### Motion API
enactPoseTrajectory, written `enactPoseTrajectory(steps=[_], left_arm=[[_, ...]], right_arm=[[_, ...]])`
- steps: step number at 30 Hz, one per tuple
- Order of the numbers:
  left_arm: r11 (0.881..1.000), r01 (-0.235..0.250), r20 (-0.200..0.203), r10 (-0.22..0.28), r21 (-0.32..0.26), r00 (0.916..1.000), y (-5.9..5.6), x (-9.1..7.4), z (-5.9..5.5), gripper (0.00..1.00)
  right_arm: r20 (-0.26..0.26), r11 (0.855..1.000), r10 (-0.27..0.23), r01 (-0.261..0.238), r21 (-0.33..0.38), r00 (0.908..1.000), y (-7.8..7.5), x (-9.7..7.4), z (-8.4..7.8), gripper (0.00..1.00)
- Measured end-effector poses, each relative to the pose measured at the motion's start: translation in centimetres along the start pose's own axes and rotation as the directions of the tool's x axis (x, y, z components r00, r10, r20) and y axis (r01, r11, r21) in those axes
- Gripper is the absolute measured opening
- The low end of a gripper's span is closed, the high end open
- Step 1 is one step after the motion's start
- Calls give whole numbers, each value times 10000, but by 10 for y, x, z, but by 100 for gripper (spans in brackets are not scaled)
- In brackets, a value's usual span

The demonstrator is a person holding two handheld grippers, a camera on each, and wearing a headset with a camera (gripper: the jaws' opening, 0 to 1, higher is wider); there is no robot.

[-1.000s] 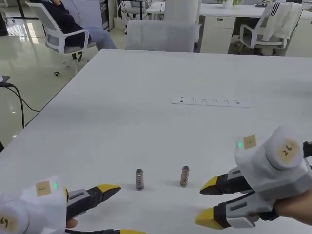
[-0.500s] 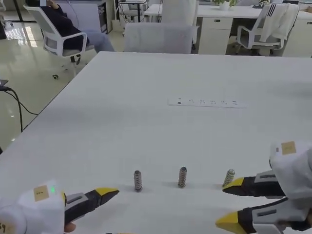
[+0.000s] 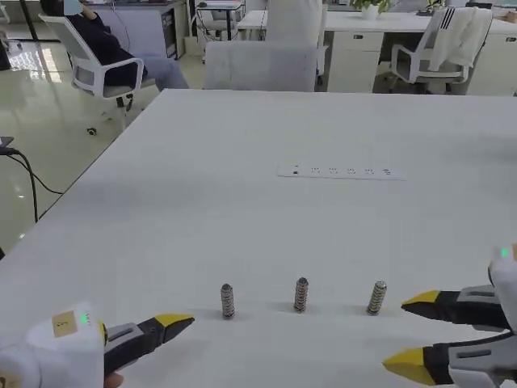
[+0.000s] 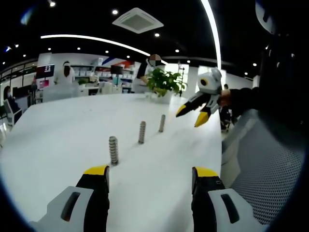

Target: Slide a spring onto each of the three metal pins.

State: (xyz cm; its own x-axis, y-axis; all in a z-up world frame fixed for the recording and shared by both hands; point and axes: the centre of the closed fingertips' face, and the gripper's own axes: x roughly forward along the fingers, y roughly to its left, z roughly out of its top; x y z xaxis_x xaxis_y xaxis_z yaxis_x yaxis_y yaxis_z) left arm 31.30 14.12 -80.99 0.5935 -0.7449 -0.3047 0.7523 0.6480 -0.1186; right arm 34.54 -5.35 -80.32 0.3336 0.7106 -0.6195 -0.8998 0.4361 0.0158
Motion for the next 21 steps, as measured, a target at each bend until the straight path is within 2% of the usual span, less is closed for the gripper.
enactPoseTrajectory(steps=[12,21], left_arm=[[9998,-124,-30,123,-136,9999,3,0,-5,66],[9994,-257,9,257,-228,9997,6,-2,-6,66]], right_arm=[[570,9976,-668,655,244,9961,-15,-6,-7,62],[808,9967,-762,736,348,9938,-18,-3,-9,70]])
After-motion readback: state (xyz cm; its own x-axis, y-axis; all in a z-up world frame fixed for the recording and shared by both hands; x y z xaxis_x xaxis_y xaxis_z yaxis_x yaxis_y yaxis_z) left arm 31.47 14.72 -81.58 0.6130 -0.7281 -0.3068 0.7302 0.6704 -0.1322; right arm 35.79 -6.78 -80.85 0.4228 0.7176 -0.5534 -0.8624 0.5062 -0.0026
